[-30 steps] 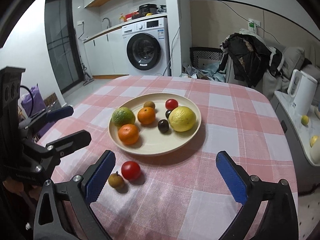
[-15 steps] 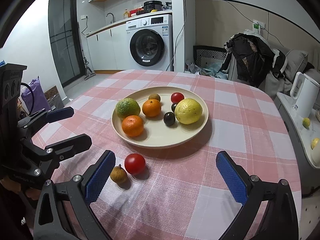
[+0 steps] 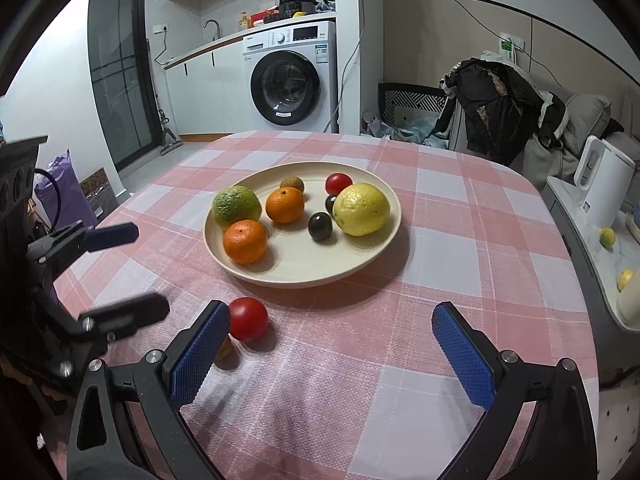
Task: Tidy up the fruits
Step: 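Grasp the small brown fruit with the left gripper while the right gripper approaches the red tomato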
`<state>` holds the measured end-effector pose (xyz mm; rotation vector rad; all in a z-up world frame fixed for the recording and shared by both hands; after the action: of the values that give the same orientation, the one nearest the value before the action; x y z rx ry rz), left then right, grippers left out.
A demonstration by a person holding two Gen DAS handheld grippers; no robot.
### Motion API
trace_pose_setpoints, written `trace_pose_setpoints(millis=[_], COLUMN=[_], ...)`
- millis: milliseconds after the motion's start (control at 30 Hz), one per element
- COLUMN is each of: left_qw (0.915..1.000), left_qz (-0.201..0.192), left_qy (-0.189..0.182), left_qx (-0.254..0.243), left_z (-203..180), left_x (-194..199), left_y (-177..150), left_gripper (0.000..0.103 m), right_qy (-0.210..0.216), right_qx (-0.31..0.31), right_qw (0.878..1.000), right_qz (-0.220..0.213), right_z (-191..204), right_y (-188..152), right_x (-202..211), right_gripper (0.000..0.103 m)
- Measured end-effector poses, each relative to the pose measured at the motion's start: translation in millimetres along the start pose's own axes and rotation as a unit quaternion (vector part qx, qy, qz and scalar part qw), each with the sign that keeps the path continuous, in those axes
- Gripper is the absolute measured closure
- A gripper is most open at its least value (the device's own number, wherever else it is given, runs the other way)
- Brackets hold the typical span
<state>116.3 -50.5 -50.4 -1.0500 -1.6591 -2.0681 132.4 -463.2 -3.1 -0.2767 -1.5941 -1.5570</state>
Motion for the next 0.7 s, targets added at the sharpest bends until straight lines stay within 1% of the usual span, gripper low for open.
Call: trace_pose_setpoints(millis=[133, 233, 300, 333, 400, 433, 500, 600, 700], left_qw=[0.9994, 0.9987, 0.9979, 0.9974, 0.9970, 0.9966, 0.9959, 0.9949, 0.9943], left_qz=[0.027, 0.038, 0.043, 0.046, 0.048, 0.050, 0.052, 0.052, 0.053], left_qy=[-0.020, -0.032, -0.044, -0.051, -0.055, -0.060, -0.068, -0.081, -0.087], left_qx=[-0.003, -0.013, -0.019, -0.023, -0.025, -0.026, -0.027, -0.029, -0.032], left_z=[-7.2, -14.4, -19.7, -22.8, -25.3, -26.9, -28.3, -30.7, -32.9], left_x=[-13.3, -18.4, -21.6, -23.7, -26.1, -27.3, -28.5, -29.7, -31.2], left_y=[-0.4, -1.0, -1.5, -1.6, -2.1, -2.4, -2.7, -3.2, -2.7], left_gripper=[0.001, 0.003, 0.014, 0.017, 0.029, 0.032, 0.044, 0.053, 0.059], right_qy=[-0.003, -0.011, -0.014, -0.014, -0.016, -0.016, -0.016, -0.016, -0.016], right_qx=[-0.007, -0.008, -0.009, -0.010, -0.011, -0.011, -0.011, -0.010, -0.010], right_qw=[1.000, 1.000, 1.000, 1.000, 1.000, 1.000, 1.000, 1.000, 1.000], right_qz=[0.002, 0.005, 0.008, 0.010, 0.012, 0.013, 0.015, 0.015, 0.016], right_z=[-5.1, -6.9, -8.2, -9.0, -10.2, -10.7, -11.1, -10.6, -10.1], right_y=[0.8, 0.3, -0.3, -0.4, -0.4, -0.7, -1.2, -1.2, -1.3], right_x=[-0.9, -3.3, -5.0, -5.8, -7.3, -7.9, -8.3, -8.2, -8.5], right_gripper=[0.000, 0.000, 0.000, 0.000, 0.000, 0.000, 0.000, 0.000, 0.000])
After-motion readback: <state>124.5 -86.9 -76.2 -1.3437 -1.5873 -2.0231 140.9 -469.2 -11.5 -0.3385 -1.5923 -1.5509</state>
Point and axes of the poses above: each gripper's, at about its wrist camera, not at the fingertips, and x roughly against the way its jaws point, z to its left, y to its top, the point moved 1 cm from there along -x, roughly the way its jaws point, and after that the axes turned 11 degrees about -x, right-handed, at the moved point
